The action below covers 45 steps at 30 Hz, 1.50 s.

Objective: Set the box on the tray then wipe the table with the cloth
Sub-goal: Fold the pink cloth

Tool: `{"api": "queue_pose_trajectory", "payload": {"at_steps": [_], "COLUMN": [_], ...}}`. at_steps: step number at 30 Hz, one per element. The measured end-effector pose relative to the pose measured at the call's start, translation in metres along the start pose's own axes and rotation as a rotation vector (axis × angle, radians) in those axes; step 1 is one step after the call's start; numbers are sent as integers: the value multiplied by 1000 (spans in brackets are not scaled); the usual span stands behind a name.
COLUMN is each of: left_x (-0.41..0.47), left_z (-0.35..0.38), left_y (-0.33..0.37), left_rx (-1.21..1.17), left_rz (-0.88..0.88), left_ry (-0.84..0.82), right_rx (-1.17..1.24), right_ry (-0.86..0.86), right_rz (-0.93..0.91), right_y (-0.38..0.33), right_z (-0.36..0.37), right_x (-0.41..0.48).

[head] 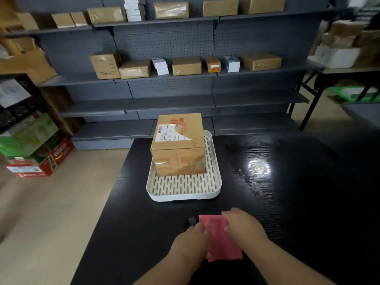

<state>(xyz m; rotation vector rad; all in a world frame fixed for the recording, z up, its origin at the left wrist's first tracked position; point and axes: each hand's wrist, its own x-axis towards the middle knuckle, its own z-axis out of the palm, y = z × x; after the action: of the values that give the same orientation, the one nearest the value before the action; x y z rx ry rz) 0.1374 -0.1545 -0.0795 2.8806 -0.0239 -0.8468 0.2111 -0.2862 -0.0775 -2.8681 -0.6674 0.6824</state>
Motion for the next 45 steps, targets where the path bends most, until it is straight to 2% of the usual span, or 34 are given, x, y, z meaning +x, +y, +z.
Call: {"api": "queue_pose_trajectory", "payload": {"at_steps": [2, 7, 16, 22, 28, 31, 32, 34, 38, 41, 45], "left_x": [3, 18, 33, 18, -18, -41, -48, -57, -63, -59, -46], "left_z": [-3, 0, -7, -30, -64, -60, -52, -33, -1, 3, -1], "left_y": [-2, -17, -20, -26, -40, -41, -41, -41, -35, -38, -57], "left_rx": [29, -10, -65, -256, -305, -169, -114, 3, 94, -85, -534], "left_rz": [-4, -59, -135, -90, 3, 86, 116, 165, 190, 141, -4], "left_ry": [64, 250, 262, 209, 429, 503, 479, 378, 103, -17, 0], "right_rx": [-2, 10, 6, 30, 174, 84, 43, -49, -86, 65, 355], "right_ry": [58, 74, 103, -7, 365, 429, 400, 236, -74, -187, -184], "right_rz": [7, 18, 70, -8, -200, -383, -440, -490, -444, -348, -159], "right_y": [4, 4, -3, -1, -7, -5, -3, 0, -3, -4, -2], "right_z": [2, 12, 9, -26, -52, -44, -36, -20, 5, 11, 12], "right_x": [3, 7, 12, 12, -6, -25, -30, -35, -42, -40, -31]}}
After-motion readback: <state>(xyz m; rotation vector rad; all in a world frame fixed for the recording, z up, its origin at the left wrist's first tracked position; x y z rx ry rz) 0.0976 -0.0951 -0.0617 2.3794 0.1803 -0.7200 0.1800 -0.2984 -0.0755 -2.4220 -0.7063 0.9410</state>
